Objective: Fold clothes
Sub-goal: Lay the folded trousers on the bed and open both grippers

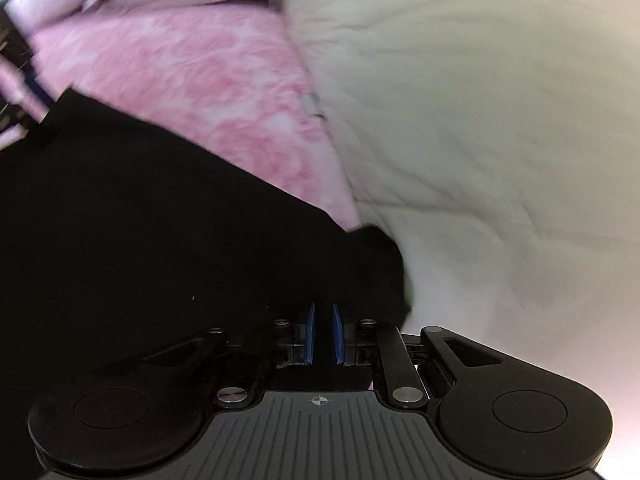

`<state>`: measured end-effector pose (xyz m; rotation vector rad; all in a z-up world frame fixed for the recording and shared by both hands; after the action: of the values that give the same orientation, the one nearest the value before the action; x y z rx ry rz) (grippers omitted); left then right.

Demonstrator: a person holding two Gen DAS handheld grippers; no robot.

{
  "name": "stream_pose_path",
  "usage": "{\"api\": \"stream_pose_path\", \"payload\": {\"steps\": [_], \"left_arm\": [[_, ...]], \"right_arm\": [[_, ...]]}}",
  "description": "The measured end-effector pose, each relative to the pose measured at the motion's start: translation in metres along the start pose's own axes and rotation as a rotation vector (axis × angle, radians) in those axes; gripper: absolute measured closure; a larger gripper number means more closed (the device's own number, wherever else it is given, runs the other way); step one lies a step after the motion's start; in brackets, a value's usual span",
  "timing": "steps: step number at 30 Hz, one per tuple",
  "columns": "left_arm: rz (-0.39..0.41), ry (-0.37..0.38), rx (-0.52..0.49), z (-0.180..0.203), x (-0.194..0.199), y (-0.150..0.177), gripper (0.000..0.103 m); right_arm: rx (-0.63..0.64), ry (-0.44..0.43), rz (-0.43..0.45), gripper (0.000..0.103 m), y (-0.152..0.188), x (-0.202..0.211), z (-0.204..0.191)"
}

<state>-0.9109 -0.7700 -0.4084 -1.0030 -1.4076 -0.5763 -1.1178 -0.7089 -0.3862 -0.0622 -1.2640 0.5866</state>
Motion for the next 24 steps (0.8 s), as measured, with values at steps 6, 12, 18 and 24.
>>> {"api": "stream_pose_path", "payload": {"steps": [6, 12, 18, 24], "left_arm": [[0.045, -0.031, 0.017, -0.006, 0.047, 0.032, 0.074], [0.026, 0.059, -0.035, 0.041, 0.048, 0.071, 0.072], [0.020, -0.002, -0.121, 0.045, 0.020, 0.085, 0.070], [0.077, -0.020, -0.163, 0.063, 0.060, 0.107, 0.077]], "right_arm": [[-0.105, -0.039, 0.014, 0.088, 0.016, 0.056, 0.003], [-0.141, -0.183, -0.022, 0.079, 0.052, 0.085, -0.059], [-0.141, -0.182, -0.078, 0.076, 0.080, 0.088, -0.088], [-0.222, -0.172, -0.114, 0.074, 0.112, 0.107, -0.089]]}}
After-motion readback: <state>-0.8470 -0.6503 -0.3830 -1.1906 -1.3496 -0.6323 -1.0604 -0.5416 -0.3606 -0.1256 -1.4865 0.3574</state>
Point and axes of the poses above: each gripper's, at about its wrist camera, not at the fingertips, and x roughly against the way its jaws point, z to its right, y to its underside, the point moved 10 cm from there along -x, roughly the way its jaws point, and after that the axes turned 10 degrees about -z, right-handed, at the moved point
